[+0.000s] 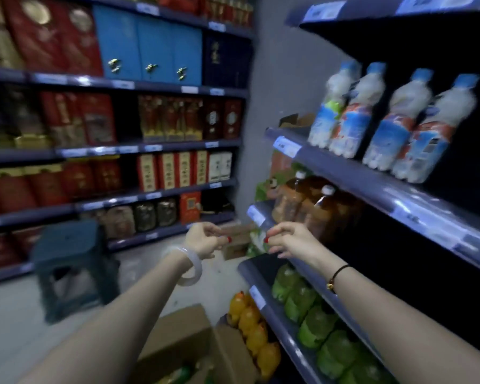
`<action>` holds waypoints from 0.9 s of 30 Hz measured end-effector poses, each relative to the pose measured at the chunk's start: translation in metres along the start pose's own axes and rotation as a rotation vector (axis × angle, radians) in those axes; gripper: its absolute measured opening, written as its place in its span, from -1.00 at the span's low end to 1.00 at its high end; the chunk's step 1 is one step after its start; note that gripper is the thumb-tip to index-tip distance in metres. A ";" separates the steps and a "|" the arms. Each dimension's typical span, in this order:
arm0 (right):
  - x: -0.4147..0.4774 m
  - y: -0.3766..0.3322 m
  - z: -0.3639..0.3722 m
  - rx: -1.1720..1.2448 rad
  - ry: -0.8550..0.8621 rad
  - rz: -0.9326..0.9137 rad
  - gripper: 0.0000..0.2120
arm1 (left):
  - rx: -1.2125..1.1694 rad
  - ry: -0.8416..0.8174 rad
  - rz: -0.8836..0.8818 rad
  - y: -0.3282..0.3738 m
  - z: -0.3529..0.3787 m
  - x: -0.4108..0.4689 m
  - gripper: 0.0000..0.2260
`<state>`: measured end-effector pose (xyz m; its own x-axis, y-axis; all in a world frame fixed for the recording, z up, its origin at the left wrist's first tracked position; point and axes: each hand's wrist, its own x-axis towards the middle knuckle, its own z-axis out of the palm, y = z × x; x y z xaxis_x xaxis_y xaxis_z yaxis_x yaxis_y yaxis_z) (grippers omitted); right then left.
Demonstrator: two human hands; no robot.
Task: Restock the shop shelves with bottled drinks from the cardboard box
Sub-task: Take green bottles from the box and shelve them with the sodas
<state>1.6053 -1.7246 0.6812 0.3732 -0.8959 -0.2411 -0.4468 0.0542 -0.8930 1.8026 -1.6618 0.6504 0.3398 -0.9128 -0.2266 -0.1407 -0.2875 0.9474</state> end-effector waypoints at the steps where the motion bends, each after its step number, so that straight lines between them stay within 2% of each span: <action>1: 0.005 0.011 0.022 -0.024 -0.043 0.030 -0.89 | -0.025 0.029 -0.064 -0.022 -0.013 -0.006 -0.83; 5: 0.021 0.055 0.105 -0.022 -0.170 0.166 -0.85 | -0.121 0.162 -0.256 -0.110 -0.058 -0.019 -0.74; 9: 0.044 0.105 0.182 -0.064 -0.256 0.283 -0.76 | -0.139 0.233 -0.377 -0.197 -0.089 -0.021 -0.78; 13: 0.067 0.173 0.257 -0.082 -0.299 0.343 -0.85 | -0.173 0.256 -0.475 -0.292 -0.108 -0.012 -0.86; 15: 0.075 0.208 0.289 -0.098 -0.334 0.378 -0.88 | -0.184 0.274 -0.529 -0.341 -0.109 -0.009 -0.93; 18: 0.088 0.262 0.330 -0.123 -0.356 0.417 -0.86 | -0.162 0.247 -0.605 -0.408 -0.107 -0.009 -0.91; 27: 0.154 0.458 0.428 -0.280 -0.504 0.451 -0.81 | -0.101 0.217 -0.739 -0.635 -0.076 0.022 -0.75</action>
<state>1.8065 -1.6484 0.0727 0.4027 -0.4975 -0.7683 -0.8113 0.1945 -0.5513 1.9700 -1.4776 0.0609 0.4886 -0.4145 -0.7678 0.2747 -0.7621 0.5863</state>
